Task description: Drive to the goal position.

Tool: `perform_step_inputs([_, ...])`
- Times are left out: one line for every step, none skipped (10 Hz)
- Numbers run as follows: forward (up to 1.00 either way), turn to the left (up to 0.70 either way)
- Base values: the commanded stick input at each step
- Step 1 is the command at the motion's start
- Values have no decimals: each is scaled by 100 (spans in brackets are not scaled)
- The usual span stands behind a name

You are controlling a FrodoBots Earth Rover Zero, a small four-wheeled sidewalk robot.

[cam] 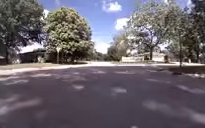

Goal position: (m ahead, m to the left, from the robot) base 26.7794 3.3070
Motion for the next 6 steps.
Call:
perform_step_inputs([85, 0])
perform_step_inputs([85, 0])
perform_step_inputs([85, 0])
perform_step_inputs([85, 0])
perform_step_inputs([85, 0])
perform_step_inputs([85, 0])
